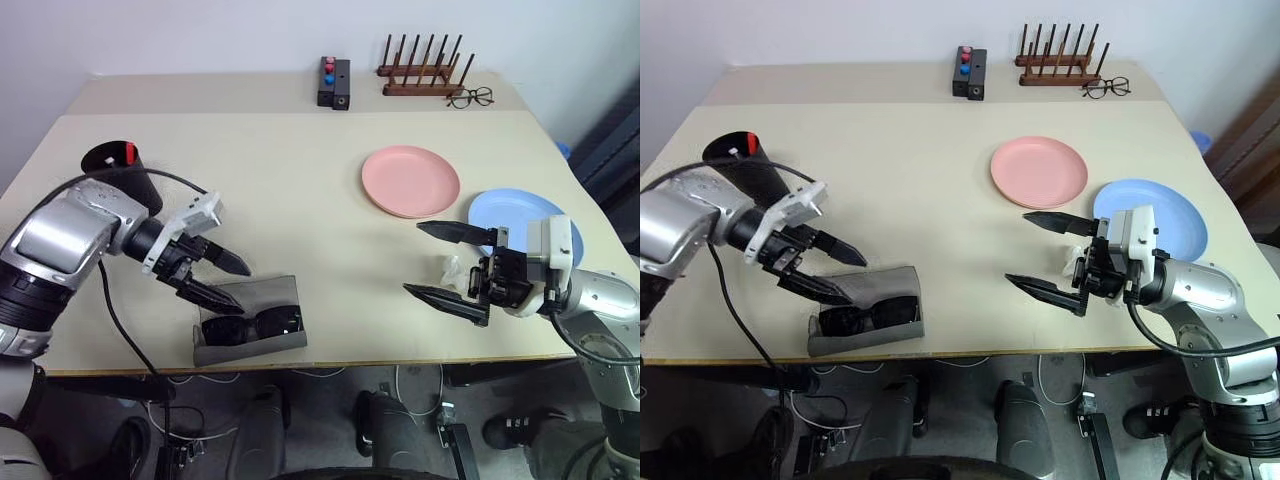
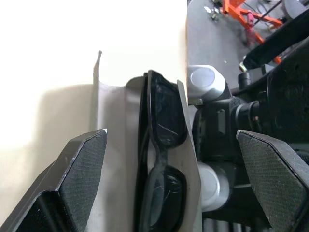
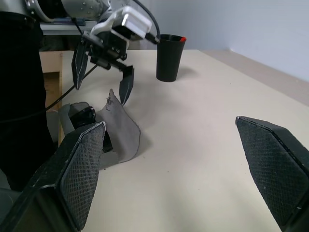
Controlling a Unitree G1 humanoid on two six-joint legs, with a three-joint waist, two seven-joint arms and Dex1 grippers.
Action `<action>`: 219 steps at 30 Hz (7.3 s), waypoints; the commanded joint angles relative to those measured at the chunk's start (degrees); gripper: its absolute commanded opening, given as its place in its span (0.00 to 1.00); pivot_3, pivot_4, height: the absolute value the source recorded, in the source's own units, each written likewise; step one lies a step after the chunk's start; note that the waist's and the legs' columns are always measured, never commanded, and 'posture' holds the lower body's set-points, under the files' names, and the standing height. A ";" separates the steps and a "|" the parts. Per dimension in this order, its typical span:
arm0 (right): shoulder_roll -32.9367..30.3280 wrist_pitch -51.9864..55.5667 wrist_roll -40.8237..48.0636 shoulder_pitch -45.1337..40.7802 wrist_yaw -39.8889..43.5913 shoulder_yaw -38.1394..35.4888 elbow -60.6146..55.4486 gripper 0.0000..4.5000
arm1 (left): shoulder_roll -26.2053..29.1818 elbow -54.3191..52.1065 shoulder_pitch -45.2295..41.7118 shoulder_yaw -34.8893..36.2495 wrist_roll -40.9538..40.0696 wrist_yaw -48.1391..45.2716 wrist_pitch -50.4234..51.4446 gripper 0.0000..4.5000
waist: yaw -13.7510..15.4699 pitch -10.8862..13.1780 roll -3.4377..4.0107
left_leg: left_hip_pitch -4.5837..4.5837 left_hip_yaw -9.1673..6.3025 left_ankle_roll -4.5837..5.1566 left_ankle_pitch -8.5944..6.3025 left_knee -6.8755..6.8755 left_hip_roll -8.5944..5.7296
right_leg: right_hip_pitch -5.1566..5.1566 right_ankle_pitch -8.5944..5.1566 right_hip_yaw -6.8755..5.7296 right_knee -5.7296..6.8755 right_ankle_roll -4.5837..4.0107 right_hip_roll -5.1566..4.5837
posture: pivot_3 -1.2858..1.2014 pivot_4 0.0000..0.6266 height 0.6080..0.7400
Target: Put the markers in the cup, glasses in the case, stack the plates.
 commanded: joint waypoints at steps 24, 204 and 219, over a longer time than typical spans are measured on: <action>0.85 -2.01 -1.06 -2.46 -0.07 0.71 1.05 0.98 | -9.34 7.41 8.68 5.90 16.33 7.17 -23.59 0.01 | 0.11 0.00 -0.01 | 0.01 0.03 0.00 0.01 -0.01 -0.01 | 0.02 0.03 0.01 0.04 -0.02 0.00 | 0.52 0.24 1.00; -12.34 26.60 -26.80 -8.95 -13.20 14.05 14.27 0.88 | -17.54 -4.38 11.87 25.94 -5.82 21.02 -12.13 1.00 | -0.16 -0.02 0.06 | 0.23 0.06 -0.05 0.04 -0.22 -0.04 | 0.06 0.07 0.06 -0.08 -0.07 0.01 | 0.52 0.24 1.00; -10.77 27.30 -17.10 -15.40 -6.58 7.47 13.24 0.02 | -17.52 -4.92 12.09 27.16 -6.77 22.09 -11.59 1.00 | -0.14 -0.01 0.06 | 0.21 0.05 -0.05 0.04 -0.23 -0.04 | 0.06 0.07 0.06 -0.07 -0.06 0.01 | 0.52 0.24 1.00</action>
